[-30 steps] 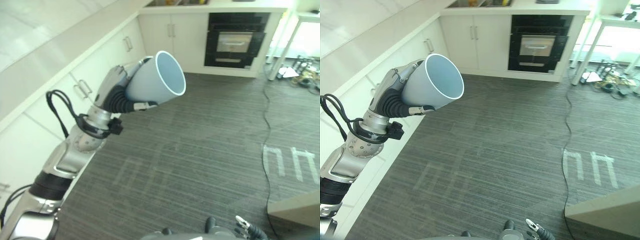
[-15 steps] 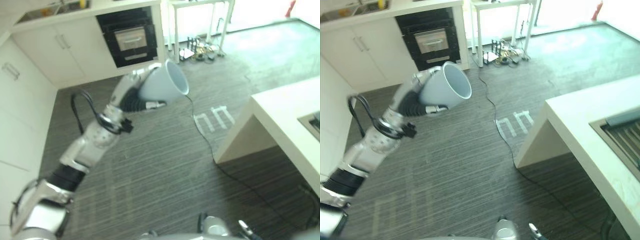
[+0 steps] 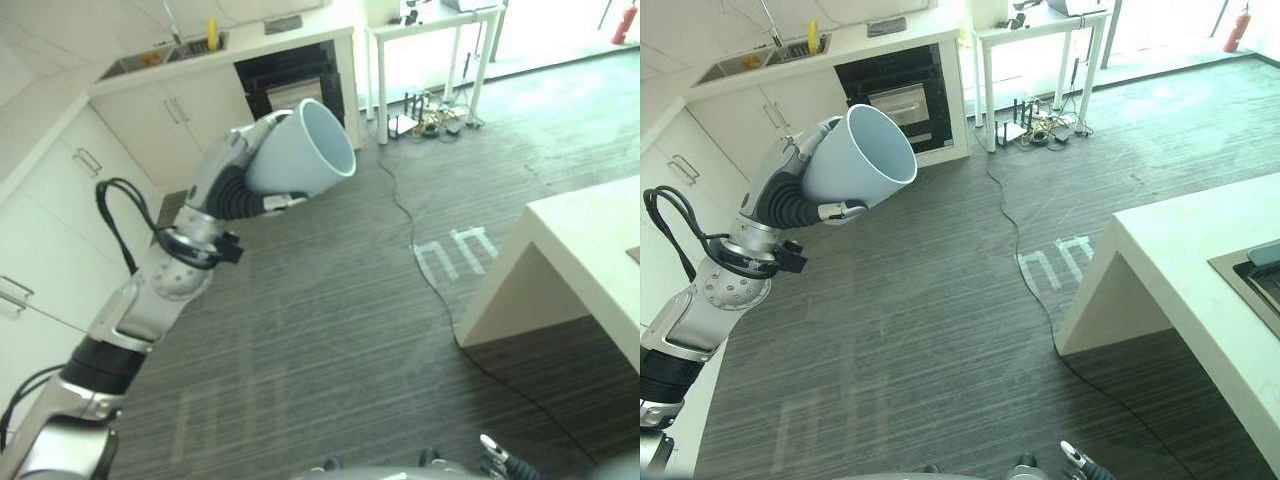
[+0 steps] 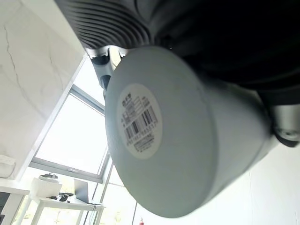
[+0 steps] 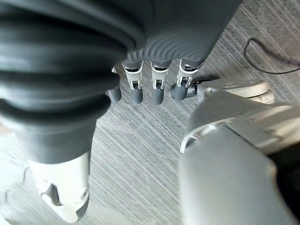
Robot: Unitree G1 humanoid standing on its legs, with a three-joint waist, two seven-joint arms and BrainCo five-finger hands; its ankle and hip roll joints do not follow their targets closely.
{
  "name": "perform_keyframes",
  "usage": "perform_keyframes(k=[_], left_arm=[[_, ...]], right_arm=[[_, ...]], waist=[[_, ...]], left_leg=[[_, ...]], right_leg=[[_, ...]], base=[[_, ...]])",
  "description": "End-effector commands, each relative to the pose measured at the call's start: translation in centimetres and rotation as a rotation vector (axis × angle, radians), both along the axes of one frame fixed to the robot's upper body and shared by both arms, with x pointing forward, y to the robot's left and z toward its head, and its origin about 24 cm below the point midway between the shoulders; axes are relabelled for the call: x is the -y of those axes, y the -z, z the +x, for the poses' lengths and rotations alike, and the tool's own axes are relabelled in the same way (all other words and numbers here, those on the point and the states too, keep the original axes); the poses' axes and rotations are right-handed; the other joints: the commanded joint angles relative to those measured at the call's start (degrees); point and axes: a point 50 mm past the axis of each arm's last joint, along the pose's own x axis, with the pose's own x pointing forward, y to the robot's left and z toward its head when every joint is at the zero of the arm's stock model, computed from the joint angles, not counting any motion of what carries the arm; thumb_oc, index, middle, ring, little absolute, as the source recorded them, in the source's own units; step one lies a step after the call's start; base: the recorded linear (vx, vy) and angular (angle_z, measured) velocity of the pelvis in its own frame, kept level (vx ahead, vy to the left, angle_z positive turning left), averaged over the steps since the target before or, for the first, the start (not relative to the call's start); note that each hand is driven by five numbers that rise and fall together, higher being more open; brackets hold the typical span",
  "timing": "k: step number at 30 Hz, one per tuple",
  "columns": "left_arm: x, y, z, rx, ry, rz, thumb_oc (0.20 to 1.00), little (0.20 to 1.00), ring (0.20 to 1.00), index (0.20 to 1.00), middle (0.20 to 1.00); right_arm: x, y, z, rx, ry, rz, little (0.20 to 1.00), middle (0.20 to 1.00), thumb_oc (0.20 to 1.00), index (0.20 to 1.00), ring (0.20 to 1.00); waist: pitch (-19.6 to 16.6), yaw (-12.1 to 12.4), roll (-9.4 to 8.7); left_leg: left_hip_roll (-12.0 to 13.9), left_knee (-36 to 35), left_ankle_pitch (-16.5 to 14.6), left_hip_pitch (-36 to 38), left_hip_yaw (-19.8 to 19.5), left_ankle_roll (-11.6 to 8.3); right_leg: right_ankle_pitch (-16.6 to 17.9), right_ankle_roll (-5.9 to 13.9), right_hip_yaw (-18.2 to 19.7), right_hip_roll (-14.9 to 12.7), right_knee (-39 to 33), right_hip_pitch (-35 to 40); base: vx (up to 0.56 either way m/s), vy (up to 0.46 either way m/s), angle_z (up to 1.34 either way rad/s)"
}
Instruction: Place the dishes in the dishwasher.
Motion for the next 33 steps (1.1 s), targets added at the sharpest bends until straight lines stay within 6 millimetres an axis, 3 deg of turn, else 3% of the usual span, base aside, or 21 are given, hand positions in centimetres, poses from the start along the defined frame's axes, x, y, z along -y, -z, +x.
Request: perform_keyframes(k=[1, 5, 10, 12, 17, 23, 31, 32, 33], left_arm=[[-0.4, -3.7, -0.2, 0.152, -0.051, -0.043, 0.200, 0.200, 0.200, 0.200, 0.200], [-0.6, -3.6, -0.3, 0.139, -0.094, -0.032, 0.200, 0.200, 0.200, 0.200, 0.200], [-1.3, -3.1, -1.1, 0.131, -0.082, -0.035, 0.200, 0.200, 0.200, 0.200, 0.200], [-1.7, -2.8, -1.2, 0.126, -0.081, -0.040, 0.200, 0.200, 0.200, 0.200, 0.200], [-2.3, -2.5, -1.3, 0.117, -0.091, -0.036, 0.200, 0.200, 0.200, 0.200, 0.200], [-2.1, -2.2, -1.2, 0.104, -0.075, -0.028, 0.200, 0.200, 0.200, 0.200, 0.200], [-1.6, -2.1, -1.0, 0.108, -0.061, -0.043, 0.200, 0.200, 0.200, 0.200, 0.200], [1.5, -2.2, 1.6, 0.128, 0.024, -0.108, 0.200, 0.200, 0.200, 0.200, 0.200], [1.5, -1.8, 1.7, 0.119, 0.010, -0.113, 0.200, 0.200, 0.200, 0.200, 0.200]], right_arm=[[0.4, 0.1, -0.1, -0.044, -0.068, -0.046, 1.000, 1.000, 1.000, 1.000, 1.000], [0.2, 0.0, 0.5, -0.029, -0.127, -0.036, 1.000, 1.000, 1.000, 1.000, 1.000], [-1.3, -0.4, 3.8, 0.083, -0.190, 0.007, 1.000, 1.000, 1.000, 1.000, 1.000], [-1.6, -0.4, 4.2, 0.081, -0.203, 0.012, 1.000, 1.000, 1.000, 1.000, 1.000], [-1.2, 0.0, 2.9, -0.010, -0.180, -0.014, 1.000, 1.000, 1.000, 1.000, 1.000], [-0.2, 0.2, 0.9, -0.067, -0.147, -0.034, 1.000, 1.000, 1.000, 1.000, 1.000], [-0.7, -0.2, 2.3, 0.006, -0.246, -0.009, 1.000, 1.000, 1.000, 1.000, 1.000], [1.8, -0.9, 2.6, 0.027, 0.098, -0.010, 1.000, 1.000, 1.000, 1.000, 1.000], [1.5, -0.9, 2.9, 0.033, 0.087, 0.016, 1.000, 1.000, 1.000, 1.000, 1.000]], waist=[[0.6, 1.1, -2.21], [0.8, 2.8, -2.27], [0.9, 5.8, -2.11], [0.8, 6.4, -2.03], [1.1, 6.7, -2.01], [1.7, 5.8, -1.77], [2.1, 6.0, -1.80], [4.8, -1.8, -4.06], [5.0, -1.3, -3.89]], left_leg=[[-1.3, 0.7, -5.0, 0.6, 0.9, -0.17], [-1.4, 0.5, -4.7, -0.1, 0.0, -0.39], [-1.5, 0.4, -4.1, -0.8, -2.5, -0.62], [-1.5, 0.4, -4.0, -0.8, -3.0, -0.84], [-1.0, 0.4, -3.7, -0.5, -2.3, -1.16], [0.3, 0.4, -2.8, -0.4, 1.8, -1.89], [0.9, 0.7, -1.6, -1.4, 2.2, -2.47], [0.9, 15.9, -7.3, -6.5, 3.0, -0.35], [-0.3, 14.1, -5.7, -6.5, 0.9, 0.28]], right_leg=[[-7.4, 4.98, 1.4, -2.4, 2.4, 1.2], [-7.7, 4.95, -0.3, -2.6, 2.6, 1.9], [-8.5, 4.61, -1.5, -2.3, 3.0, 2.9], [-8.7, 4.54, -1.5, -2.1, 3.1, 3.2], [-8.9, 4.48, -2.0, -2.1, 3.4, 3.7], [-9.3, 4.29, -4.8, -2.5, 4.3, 4.1], [-10.2, 3.40, -5.0, -1.9, 4.8, 4.2], [-8.9, 1.48, 8.3, 0.6, 6.2, 0.8], [-8.0, 1.04, 8.6, 0.9, 6.1, 0.3]], base=[[-0.06, 0.061, 0.06], [-0.06, 0.037, 0.30], [-0.02, -0.006, 0.41], [0.00, -0.005, 0.16], [0.00, -0.001, 0.01], [-0.01, -0.009, 0.07], [0.00, -0.010, 0.28], [-0.03, -0.001, 0.05], [-0.02, 0.014, 0.40]])
